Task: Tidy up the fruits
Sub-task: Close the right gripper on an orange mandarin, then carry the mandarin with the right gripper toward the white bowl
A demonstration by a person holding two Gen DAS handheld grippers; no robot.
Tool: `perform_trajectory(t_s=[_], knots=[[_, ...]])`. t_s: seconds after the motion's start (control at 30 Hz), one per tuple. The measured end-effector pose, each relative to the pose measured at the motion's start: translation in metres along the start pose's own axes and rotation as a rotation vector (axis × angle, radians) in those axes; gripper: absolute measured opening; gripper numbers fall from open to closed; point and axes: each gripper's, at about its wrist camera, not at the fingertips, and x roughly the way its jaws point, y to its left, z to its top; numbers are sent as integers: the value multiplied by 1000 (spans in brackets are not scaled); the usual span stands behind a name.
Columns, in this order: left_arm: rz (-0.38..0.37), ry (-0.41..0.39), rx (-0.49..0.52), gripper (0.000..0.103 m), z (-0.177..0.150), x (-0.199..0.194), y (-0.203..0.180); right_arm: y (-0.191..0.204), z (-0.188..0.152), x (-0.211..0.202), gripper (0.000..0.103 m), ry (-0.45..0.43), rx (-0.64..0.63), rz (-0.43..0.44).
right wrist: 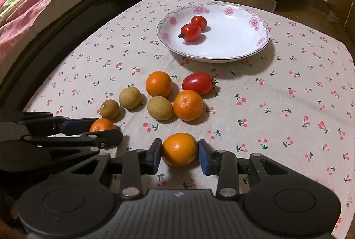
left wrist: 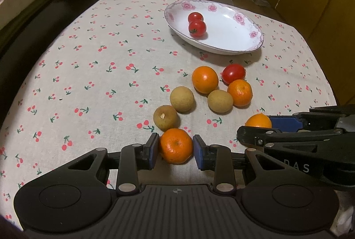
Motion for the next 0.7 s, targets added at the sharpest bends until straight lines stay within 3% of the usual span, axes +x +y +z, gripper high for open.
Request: perform_trajectory(t_s=[0.7], knots=[[16,-6,41,40,-3,0,-7,-10,-6,-9,36,-3,30,-6]])
